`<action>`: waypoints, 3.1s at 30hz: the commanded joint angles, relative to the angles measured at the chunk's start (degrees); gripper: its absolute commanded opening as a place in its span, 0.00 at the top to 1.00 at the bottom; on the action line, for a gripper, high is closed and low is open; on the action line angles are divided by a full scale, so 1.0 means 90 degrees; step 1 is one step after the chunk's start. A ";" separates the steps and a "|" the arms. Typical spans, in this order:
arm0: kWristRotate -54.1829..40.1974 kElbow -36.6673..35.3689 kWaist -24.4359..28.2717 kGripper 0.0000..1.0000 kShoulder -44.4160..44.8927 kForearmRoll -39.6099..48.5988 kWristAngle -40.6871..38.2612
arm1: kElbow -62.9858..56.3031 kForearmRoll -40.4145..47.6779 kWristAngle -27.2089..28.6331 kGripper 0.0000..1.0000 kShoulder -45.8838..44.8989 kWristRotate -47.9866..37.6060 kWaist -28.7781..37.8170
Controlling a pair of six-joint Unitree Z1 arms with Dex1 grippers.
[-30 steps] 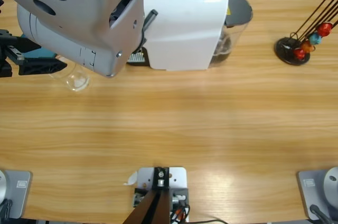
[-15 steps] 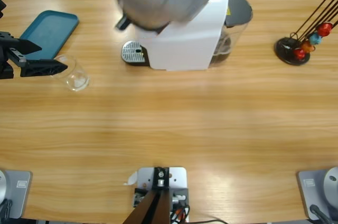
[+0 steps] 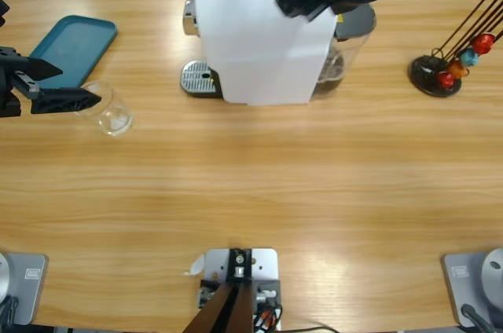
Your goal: Pour coffee
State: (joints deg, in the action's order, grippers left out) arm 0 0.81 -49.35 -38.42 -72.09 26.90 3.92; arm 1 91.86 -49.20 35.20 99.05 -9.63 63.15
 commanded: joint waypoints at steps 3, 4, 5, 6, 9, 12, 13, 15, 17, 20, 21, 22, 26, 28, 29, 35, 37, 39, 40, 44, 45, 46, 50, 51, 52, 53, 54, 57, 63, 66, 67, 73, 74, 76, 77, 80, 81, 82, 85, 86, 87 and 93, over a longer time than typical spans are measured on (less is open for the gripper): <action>0.0047 0.0240 -0.0067 0.12 -0.0026 -0.0118 0.0062 | -0.0242 0.0179 0.0630 0.00 -0.0234 0.0337 -0.0075; 0.0049 0.0247 -0.0067 0.12 -0.0018 -0.0118 0.0062 | -0.0255 0.0324 0.0735 0.00 -0.0263 0.0326 -0.0073; 0.0053 0.0249 -0.0067 0.12 -0.0018 -0.0118 0.0062 | -0.0255 0.0425 0.1013 0.00 -0.0263 0.0310 -0.0073; 0.0049 0.0249 -0.0067 0.12 -0.0010 -0.0118 0.0062 | -0.0263 0.0552 0.1304 0.00 -0.0263 0.0308 -0.0073; 0.0047 0.0249 -0.0067 0.12 -0.0008 -0.0118 0.0062 | -0.0236 0.0880 0.1935 0.00 -0.0275 0.0277 -0.0073; 0.0047 0.0273 -0.0067 0.12 0.0010 -0.0149 0.0062 | -0.0236 0.0945 0.2071 0.00 -0.0312 0.0105 -0.0099; 0.0047 0.0283 -0.0067 0.12 0.0023 -0.0161 0.0062 | -0.0242 0.0945 0.2101 0.01 -0.0320 -0.0018 -0.0109; 0.0047 0.0296 -0.0067 0.12 0.0035 -0.0167 0.0062 | -0.0269 0.0945 0.2099 0.29 -0.0394 -0.0284 -0.0150; 0.0055 0.0298 -0.0067 0.12 0.0051 -0.0171 0.0062 | -0.0242 0.0945 0.2120 1.00 -0.0491 -0.0284 -0.0171; 0.0049 0.0298 -0.0067 0.12 0.0051 -0.0176 0.0062 | -0.0218 0.0945 0.2345 1.00 -0.0449 -0.0247 -0.0181; 0.0053 0.0298 -0.0067 0.13 0.0047 -0.0176 0.0062 | -0.0211 0.0945 0.2438 1.00 -0.0413 -0.0190 -0.0181; 0.0051 0.0298 -0.0067 0.13 0.0049 -0.0176 0.0062 | -0.0187 0.0945 0.2520 1.00 -0.0390 -0.0124 -0.0181; 0.0057 0.0308 -0.0067 0.13 0.0056 -0.0176 0.0062 | -0.0070 0.0890 0.2591 1.00 -0.0577 -0.0010 -0.0181; 0.0057 0.0308 -0.0067 0.13 0.0051 -0.0176 0.0062 | -0.0052 0.0841 0.2513 1.00 -0.0806 0.0085 -0.0181; 0.0057 0.0308 -0.0067 0.13 0.0051 -0.0176 0.0062 | -0.0031 0.0777 0.2495 1.00 -0.0900 0.0103 -0.0181; 0.0047 0.0310 -0.0067 0.13 0.0004 -0.0208 0.0062 | 0.0264 0.0244 0.2202 1.00 -0.1370 0.0339 -0.0181; 0.0047 0.0318 -0.0067 0.13 0.0010 -0.0221 0.0062 | 0.0370 0.0136 0.2065 1.00 -0.1353 0.0357 -0.0181; 0.0047 0.0320 -0.0067 0.13 0.0002 -0.0235 0.0062 | 0.0356 0.0150 0.2046 1.00 -0.1273 0.0275 -0.0181; 0.0049 0.0326 -0.0067 0.13 0.0010 -0.0235 0.0064 | 0.0321 0.0191 0.2030 1.00 -0.1222 0.0212 -0.0181; 0.0057 0.0337 -0.0067 0.13 0.0021 -0.0235 0.0072 | -0.0086 0.0763 0.1962 1.00 -0.0757 0.0015 -0.0181; 0.0057 0.0337 -0.0067 0.13 0.0025 -0.0235 0.0072 | -0.0156 0.0952 0.1927 1.00 -0.0616 0.0015 -0.0181; 0.0057 0.0337 -0.0067 0.13 0.0025 -0.0235 0.0072 | -0.0191 0.1117 0.1895 1.00 -0.0462 0.0015 -0.0181; 0.0057 0.0347 -0.0067 0.13 0.0029 -0.0235 0.0072 | -0.0285 0.1572 0.1860 1.00 0.0106 0.0015 -0.0325; 0.0057 0.0347 -0.0067 0.13 0.0017 -0.0235 0.0072 | -0.0275 0.1646 0.1854 1.00 0.0188 0.0015 -0.0366; 0.0064 0.0347 -0.0067 0.13 0.0012 -0.0235 0.0076 | -0.0246 0.1704 0.1851 1.00 0.0264 0.0031 -0.0403; 0.0066 0.0347 -0.0067 0.13 0.0012 -0.0235 0.0082 | -0.0197 0.1726 0.1851 1.00 0.0342 0.0056 -0.0423; 0.0066 0.0347 -0.0067 0.13 0.0004 -0.0235 0.0082 | -0.0136 0.1730 0.1851 1.00 0.0411 0.0076 -0.0433; 0.0066 0.0347 -0.0067 0.13 0.0000 -0.0245 0.0082 | 0.0000 0.1736 0.1851 1.00 0.0557 0.0148 -0.0435; 0.0066 0.0347 -0.0067 0.13 -0.0028 -0.0253 0.0082 | 0.0225 0.1701 0.1831 1.00 0.0864 0.0412 -0.0435; 0.0066 0.0347 -0.0067 0.13 -0.0029 -0.0255 0.0082 | 0.0436 0.1577 0.1841 1.00 0.1106 0.0499 -0.0435; 0.0066 0.0347 -0.0067 0.13 -0.0035 -0.0255 0.0082 | 0.0536 0.1548 0.1841 1.00 0.1161 0.0533 -0.0435; 0.0076 0.0347 -0.0067 0.13 -0.0059 -0.0255 0.0082 | 0.1168 0.1431 0.1683 1.00 0.1518 0.1033 -0.0325; 0.0076 0.0347 -0.0067 0.13 -0.0057 -0.0255 0.0082 | 0.1235 0.1400 0.1612 1.00 0.1565 0.1078 -0.0310; 0.0086 0.0347 -0.0067 0.13 -0.0053 -0.0255 0.0089 | 0.1330 0.1290 0.1460 1.00 0.1669 0.1109 -0.0247; 0.0096 0.0347 -0.0067 0.13 -0.0059 -0.0255 0.0091 | 0.1338 0.1251 0.1407 1.00 0.1717 0.1117 -0.0194; 0.0096 0.0347 -0.0067 0.13 -0.0067 -0.0255 0.0091 | 0.1336 0.1089 0.1194 1.00 0.1856 0.1091 -0.0073; 0.0096 0.0347 -0.0067 0.13 -0.0070 -0.0255 0.0091 | 0.1336 0.1023 0.1120 1.00 0.1901 0.1066 -0.0028; 0.0096 0.0347 -0.0067 0.13 -0.0076 -0.0255 0.0091 | 0.1336 0.0945 0.1048 1.00 0.1964 0.1050 0.0036; 0.0096 0.0343 -0.0067 0.13 -0.0080 -0.0255 0.0091 | 0.1323 0.0697 0.0874 1.00 0.2091 0.0835 0.0141; 0.0096 0.0337 -0.0067 0.13 -0.0090 -0.0255 0.0091 | 0.1317 0.0626 0.0829 1.00 0.2145 0.0763 0.0165; 0.0096 0.0337 -0.0067 0.13 -0.0094 -0.0255 0.0091 | 0.1307 0.0583 0.0813 1.00 0.2212 0.0722 0.0198; 0.0096 0.0339 -0.0067 0.13 -0.0094 -0.0255 0.0091 | 0.1551 0.0478 0.0741 1.00 0.2532 0.0800 0.0239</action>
State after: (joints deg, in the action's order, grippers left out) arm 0 1.12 -48.56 -38.45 -72.01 25.32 3.92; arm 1 105.37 -43.41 45.45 112.52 -2.41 61.58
